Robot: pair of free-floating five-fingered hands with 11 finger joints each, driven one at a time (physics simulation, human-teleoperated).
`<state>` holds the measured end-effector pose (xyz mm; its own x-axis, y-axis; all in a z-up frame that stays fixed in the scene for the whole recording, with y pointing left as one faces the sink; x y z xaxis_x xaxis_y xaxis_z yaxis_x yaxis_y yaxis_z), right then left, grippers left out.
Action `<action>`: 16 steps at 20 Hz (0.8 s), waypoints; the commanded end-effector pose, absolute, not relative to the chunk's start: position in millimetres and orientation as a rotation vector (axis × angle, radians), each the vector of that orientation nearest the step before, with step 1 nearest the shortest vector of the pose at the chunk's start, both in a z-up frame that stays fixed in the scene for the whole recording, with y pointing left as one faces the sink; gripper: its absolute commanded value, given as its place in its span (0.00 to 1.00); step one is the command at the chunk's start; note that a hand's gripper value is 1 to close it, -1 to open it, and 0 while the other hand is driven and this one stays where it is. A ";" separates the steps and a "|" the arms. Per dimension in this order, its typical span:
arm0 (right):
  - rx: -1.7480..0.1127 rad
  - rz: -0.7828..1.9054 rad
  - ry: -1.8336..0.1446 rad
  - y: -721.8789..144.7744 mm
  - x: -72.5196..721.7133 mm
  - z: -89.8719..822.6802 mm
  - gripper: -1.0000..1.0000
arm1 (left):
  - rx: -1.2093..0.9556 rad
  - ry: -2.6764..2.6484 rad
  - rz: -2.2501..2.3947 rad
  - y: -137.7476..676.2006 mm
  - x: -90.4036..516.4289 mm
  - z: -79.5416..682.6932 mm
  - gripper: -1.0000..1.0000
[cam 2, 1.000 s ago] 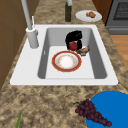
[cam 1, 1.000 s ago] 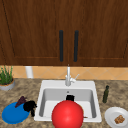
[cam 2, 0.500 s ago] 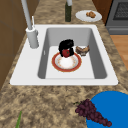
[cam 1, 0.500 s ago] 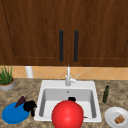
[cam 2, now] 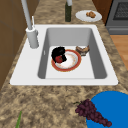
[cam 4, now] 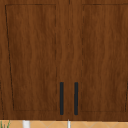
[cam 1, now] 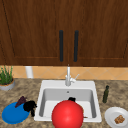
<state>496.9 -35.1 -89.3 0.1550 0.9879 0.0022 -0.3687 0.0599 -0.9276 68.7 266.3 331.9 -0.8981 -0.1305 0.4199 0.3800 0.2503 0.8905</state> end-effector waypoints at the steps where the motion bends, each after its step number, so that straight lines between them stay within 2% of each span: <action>1: -0.972 1.241 -0.844 -35.1 520.7 -120.6 1.00 | -0.228 -2.119 -1.687 266.3 68.7 331.9 0.50; 6: -0.893 1.303 -0.729 -30.7 523.3 -114.1 1.00 | -0.228 -2.119 -1.687 266.3 68.7 331.9 0.50; 7: -0.891 1.298 -0.714 -27.8 518.6 -108.4 0.00 | -0.228 -2.119 -1.687 266.3 68.7 331.9 0.50; 16: -0.946 1.257 -0.752 -24.5 507.0 -70.0 0.00 | -0.228 -2.119 -1.687 266.3 68.7 331.9 0.50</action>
